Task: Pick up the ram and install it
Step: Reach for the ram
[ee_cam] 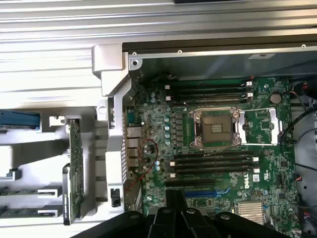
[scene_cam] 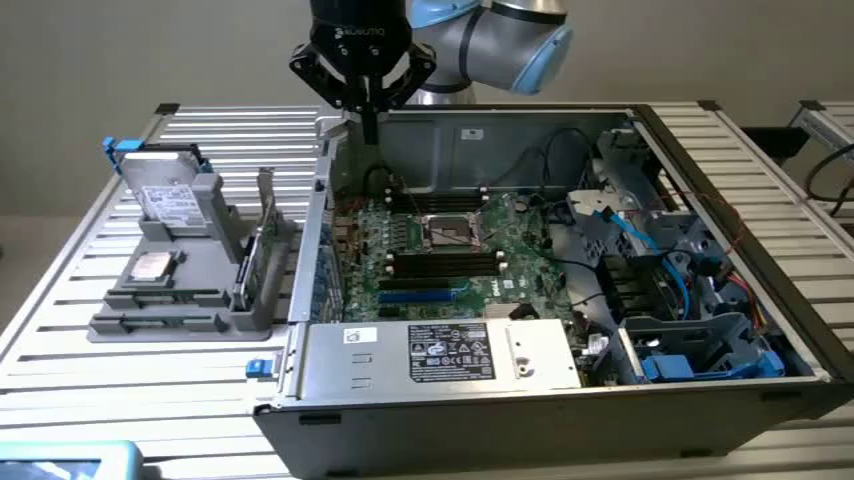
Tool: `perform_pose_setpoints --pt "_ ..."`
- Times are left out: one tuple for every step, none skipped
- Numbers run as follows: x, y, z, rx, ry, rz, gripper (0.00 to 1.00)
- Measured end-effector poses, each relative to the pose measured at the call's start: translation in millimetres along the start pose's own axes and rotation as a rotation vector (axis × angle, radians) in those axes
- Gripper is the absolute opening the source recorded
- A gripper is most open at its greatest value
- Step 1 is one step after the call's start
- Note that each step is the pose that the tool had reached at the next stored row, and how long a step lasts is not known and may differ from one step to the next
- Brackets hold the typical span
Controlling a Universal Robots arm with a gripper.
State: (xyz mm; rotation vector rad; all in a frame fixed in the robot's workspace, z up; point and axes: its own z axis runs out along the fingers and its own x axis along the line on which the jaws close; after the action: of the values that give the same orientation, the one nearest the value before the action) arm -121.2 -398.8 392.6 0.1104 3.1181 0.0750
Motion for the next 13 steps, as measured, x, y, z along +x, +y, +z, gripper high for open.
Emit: perform_pose_setpoints --pt "0.0 0.0 0.0 0.0 0.0 0.0 0.11" --pt "0.0 0.0 0.0 0.0 0.0 0.0 0.11" --pt "0.0 0.0 0.0 0.0 0.0 0.0 0.11" --pt "0.0 0.0 0.0 0.0 -0.0001 0.0 0.11" --pt "0.0 0.0 0.0 0.0 0.0 0.0 0.11" --pt "0.0 0.0 0.0 0.0 0.0 0.0 0.11" --pt "0.0 0.0 0.0 0.0 0.0 0.0 0.11" --pt "0.0 0.0 0.0 0.0 0.0 0.0 0.11" --pt "0.0 0.0 0.0 0.0 0.0 0.0 0.11" --pt "0.0 0.0 0.0 0.0001 0.0001 0.0 0.11" --pt "0.1 0.0 0.0 0.0002 0.0003 0.0 0.11" --pt "0.1 0.0 0.0 0.0003 0.0004 0.0 0.11" --pt "0.2 0.0 0.2 0.0002 0.0006 0.0 0.11"
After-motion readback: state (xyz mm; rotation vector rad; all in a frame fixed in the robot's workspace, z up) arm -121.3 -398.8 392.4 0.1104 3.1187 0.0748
